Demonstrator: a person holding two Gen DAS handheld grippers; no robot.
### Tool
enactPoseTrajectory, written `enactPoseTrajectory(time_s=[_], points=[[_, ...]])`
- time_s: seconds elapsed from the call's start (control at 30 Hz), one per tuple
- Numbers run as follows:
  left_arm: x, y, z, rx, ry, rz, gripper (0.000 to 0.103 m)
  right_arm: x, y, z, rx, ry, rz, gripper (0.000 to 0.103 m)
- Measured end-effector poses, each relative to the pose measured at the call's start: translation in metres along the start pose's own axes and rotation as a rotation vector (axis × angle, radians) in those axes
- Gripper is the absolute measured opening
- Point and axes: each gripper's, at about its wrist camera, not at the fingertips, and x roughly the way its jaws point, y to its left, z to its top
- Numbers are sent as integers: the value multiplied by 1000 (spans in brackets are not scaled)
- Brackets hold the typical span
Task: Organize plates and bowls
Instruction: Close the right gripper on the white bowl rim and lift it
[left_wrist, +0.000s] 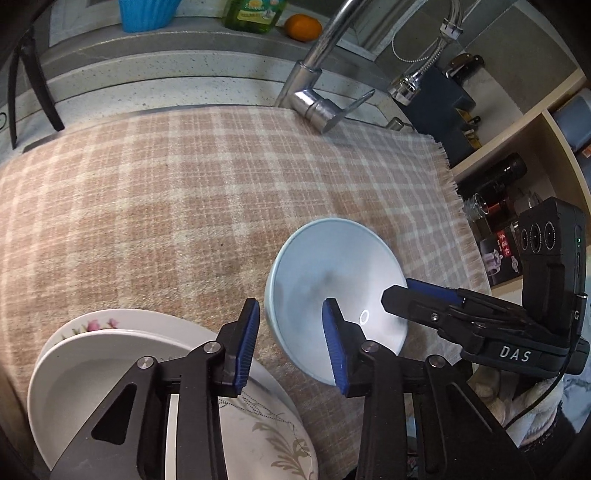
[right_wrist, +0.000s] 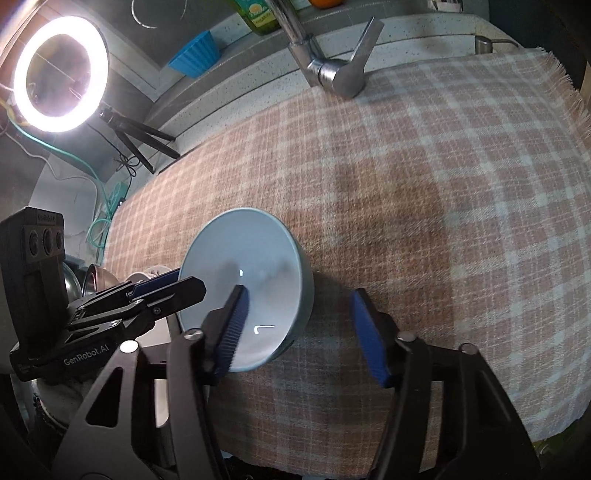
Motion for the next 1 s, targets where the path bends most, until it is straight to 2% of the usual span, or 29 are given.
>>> enactPoseTrajectory(time_s=[0.2,0.27,0.57,1.0], points=[[4,0,1,11,5,-1,23,8,-1,-1,0,25,4,31],[5,-1,2,19,7,1,21,11,0,-2,-6,31,-3,27],[5,-2,2,34,0,13,21,10,5,3,-15,17,-40,25],[-29,-2,0,37,-67,3,21,-9,27,12,-48,-18,-40,24]])
